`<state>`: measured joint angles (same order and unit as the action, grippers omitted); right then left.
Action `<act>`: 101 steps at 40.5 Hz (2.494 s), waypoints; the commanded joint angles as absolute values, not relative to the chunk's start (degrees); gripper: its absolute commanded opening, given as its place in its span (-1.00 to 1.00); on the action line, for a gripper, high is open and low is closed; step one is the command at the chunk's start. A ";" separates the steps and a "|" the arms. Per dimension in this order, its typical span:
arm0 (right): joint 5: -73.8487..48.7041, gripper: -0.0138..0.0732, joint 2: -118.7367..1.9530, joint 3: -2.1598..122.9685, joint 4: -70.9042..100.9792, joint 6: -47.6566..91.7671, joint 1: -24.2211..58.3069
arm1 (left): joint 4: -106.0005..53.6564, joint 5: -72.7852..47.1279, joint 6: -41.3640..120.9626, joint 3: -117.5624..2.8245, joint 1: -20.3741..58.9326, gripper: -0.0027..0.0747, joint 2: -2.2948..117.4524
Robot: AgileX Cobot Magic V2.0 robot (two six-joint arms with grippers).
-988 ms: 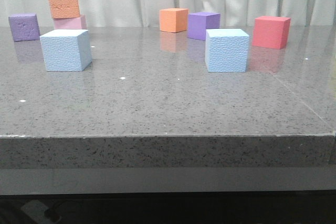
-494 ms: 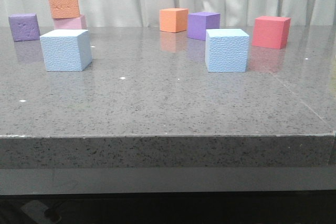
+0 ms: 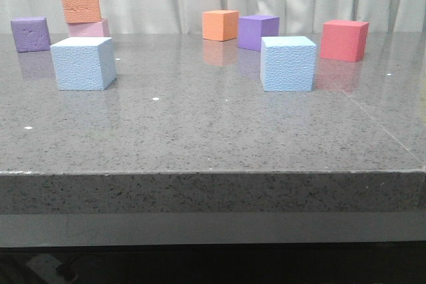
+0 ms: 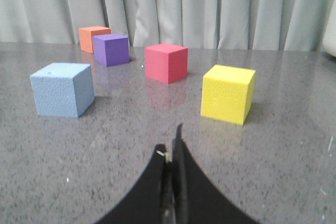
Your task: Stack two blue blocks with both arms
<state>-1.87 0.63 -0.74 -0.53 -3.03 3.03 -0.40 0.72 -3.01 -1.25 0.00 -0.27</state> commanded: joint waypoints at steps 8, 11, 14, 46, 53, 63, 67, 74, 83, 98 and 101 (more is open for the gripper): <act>-6.49 -0.96 -1.94 17.00 -0.52 -2.97 2.79 | -0.78 -4.80 -3.58 -20.68 0.00 -0.98 2.30; -11.30 -0.96 -5.49 22.14 -0.57 -2.97 2.79 | -0.67 -9.81 -3.58 -26.54 0.00 -0.98 5.65; -16.09 -0.96 -9.53 26.26 -0.57 -2.97 2.79 | -0.67 -14.17 -3.58 -30.91 0.00 -0.98 9.44; -21.28 -0.96 -28.07 32.19 -0.49 -2.97 2.79 | -0.67 -19.83 -3.58 -36.51 0.00 -0.98 20.91; -19.93 -0.96 -28.07 32.19 -0.49 -2.97 2.79 | -0.67 -19.74 -3.58 -36.51 0.00 -0.98 20.91; -19.29 0.00 -28.07 32.19 -0.83 -2.97 2.79 | 0.00 -19.82 -3.58 -36.51 0.00 -0.03 20.91; -19.24 0.48 -28.07 32.19 -0.83 -2.97 2.79 | 0.00 -19.94 -3.58 -36.51 0.00 0.48 20.91; -19.31 0.58 -28.07 32.19 -0.83 -2.97 2.79 | 0.00 -20.06 -3.58 -36.51 0.00 0.53 20.91; -18.63 0.58 -28.07 32.19 0.00 -2.97 2.79 | -0.40 -20.06 -3.58 -36.51 1.64 0.53 20.91; -22.22 0.59 -28.26 33.86 0.89 -2.97 2.98 | -0.75 -23.28 -3.58 -36.51 13.68 0.53 20.91; -25.99 0.64 -29.19 36.65 1.09 -2.19 3.78 | -0.75 -24.03 -3.58 -36.51 14.39 0.53 20.91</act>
<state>-26.87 -27.65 32.29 0.56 -3.03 3.03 -0.30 -27.22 -3.01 -34.69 13.24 20.11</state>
